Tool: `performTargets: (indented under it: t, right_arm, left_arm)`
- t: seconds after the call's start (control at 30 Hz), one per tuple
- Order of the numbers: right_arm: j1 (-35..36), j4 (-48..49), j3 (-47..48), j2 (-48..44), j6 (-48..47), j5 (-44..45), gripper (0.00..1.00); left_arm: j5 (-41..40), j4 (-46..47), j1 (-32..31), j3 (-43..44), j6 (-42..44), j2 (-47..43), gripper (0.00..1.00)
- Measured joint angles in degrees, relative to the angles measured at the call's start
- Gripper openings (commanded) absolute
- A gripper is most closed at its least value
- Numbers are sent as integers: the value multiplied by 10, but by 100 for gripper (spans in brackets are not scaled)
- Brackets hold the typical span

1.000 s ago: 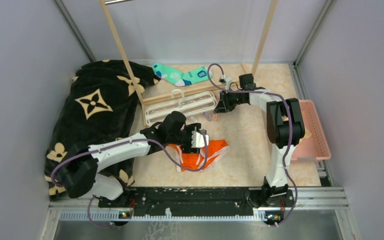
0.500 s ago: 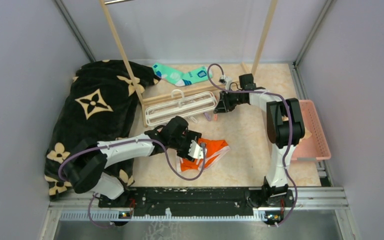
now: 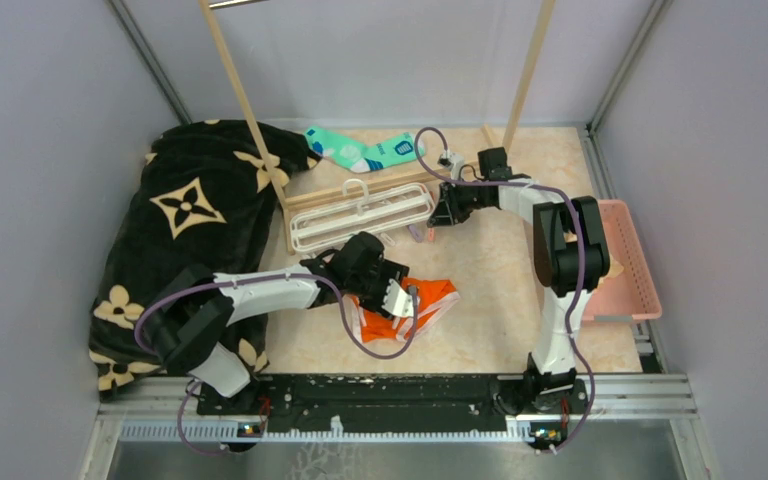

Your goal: Clip the underwear to the hanger

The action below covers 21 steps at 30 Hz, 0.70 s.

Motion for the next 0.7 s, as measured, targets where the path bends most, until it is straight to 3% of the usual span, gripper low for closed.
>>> performTargets:
  t: [0.5, 0.7]
  right_arm:
    - [0, -10, 0, 0, -5, 0, 0]
    - [0, -12, 0, 0, -6, 0, 0]
  left_arm:
    - [-5, 14, -2, 37, 3, 29, 67]
    - [-4, 14, -2, 43, 3, 32, 57]
